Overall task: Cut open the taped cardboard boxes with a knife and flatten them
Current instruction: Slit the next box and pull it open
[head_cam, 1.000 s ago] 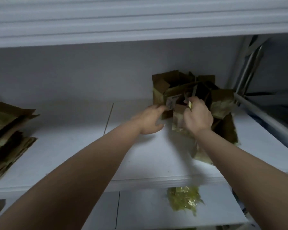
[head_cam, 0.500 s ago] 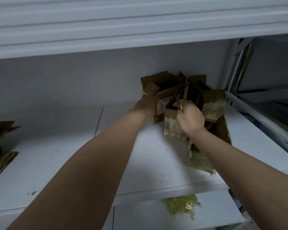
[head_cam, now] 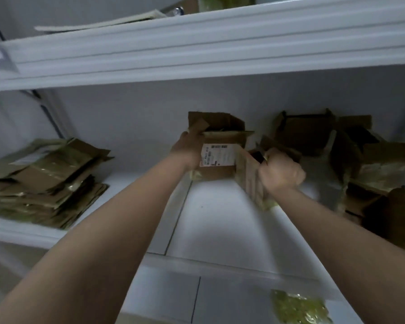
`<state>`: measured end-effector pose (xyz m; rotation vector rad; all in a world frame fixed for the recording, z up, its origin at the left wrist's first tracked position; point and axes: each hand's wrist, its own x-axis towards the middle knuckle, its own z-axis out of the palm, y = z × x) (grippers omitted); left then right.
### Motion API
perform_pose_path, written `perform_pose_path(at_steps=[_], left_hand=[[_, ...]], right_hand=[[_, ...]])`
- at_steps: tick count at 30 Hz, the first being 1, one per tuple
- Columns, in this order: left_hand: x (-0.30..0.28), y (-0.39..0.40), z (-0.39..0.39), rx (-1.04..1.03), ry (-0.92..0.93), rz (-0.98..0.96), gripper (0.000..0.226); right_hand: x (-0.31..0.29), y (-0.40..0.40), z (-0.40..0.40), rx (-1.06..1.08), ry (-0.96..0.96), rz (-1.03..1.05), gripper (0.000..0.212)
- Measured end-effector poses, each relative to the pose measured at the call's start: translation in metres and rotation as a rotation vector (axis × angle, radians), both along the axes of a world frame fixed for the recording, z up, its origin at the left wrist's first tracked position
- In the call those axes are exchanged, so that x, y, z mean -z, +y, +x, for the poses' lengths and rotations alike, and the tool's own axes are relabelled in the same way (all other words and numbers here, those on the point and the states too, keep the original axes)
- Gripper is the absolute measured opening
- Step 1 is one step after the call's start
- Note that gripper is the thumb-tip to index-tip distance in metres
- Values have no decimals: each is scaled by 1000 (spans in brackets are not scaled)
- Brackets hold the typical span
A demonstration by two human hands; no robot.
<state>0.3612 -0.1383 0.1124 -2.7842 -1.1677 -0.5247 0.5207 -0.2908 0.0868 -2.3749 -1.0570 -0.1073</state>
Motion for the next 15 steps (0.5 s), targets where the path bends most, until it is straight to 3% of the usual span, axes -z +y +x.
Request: perform_pose_path(at_steps=[3, 6, 10, 13, 15], left_hand=[[-6, 1, -61, -69, 8, 0, 26], [-12, -10, -99, -46, -144, 12, 21], [-21, -23, -122, -86, -388, 86, 17], [-23, -27, -138, -150, -440, 125, 17], [-18, -28, -148, -202, -459, 112, 16]], right_hand=[[0, 14, -24, 24, -90, -24, 28], [-8, 28, -55, -131, -149, 82, 36], [-5, 40, -86, -346, -60, 128, 24], [5, 44, -93, -419, -1, 150, 24], [9, 46, -96, -409, -70, 83, 31]])
